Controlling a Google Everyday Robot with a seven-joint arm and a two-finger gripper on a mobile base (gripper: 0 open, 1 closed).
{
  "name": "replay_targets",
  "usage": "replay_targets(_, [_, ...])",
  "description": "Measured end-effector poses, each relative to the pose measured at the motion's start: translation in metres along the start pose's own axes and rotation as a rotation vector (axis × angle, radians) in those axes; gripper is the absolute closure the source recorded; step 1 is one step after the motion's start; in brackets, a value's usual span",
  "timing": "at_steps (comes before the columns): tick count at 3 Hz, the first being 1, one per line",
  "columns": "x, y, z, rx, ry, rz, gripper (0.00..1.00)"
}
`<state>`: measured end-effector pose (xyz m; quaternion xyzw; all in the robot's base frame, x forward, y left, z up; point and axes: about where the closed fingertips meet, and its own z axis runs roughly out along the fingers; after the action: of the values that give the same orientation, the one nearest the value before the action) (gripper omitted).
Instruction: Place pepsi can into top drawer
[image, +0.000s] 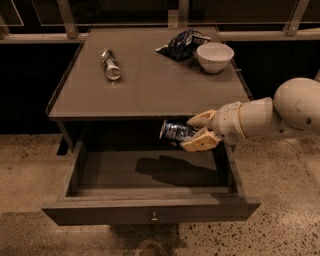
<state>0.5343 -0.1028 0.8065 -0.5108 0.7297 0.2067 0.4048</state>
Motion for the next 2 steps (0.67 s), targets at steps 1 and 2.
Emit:
replay_targets(1, [0.000, 0.000, 0.000, -0.001, 0.000, 0.001, 1.00])
replay_targets(2, [0.018, 0.003, 0.009, 0.007, 0.010, 0.049, 1.00])
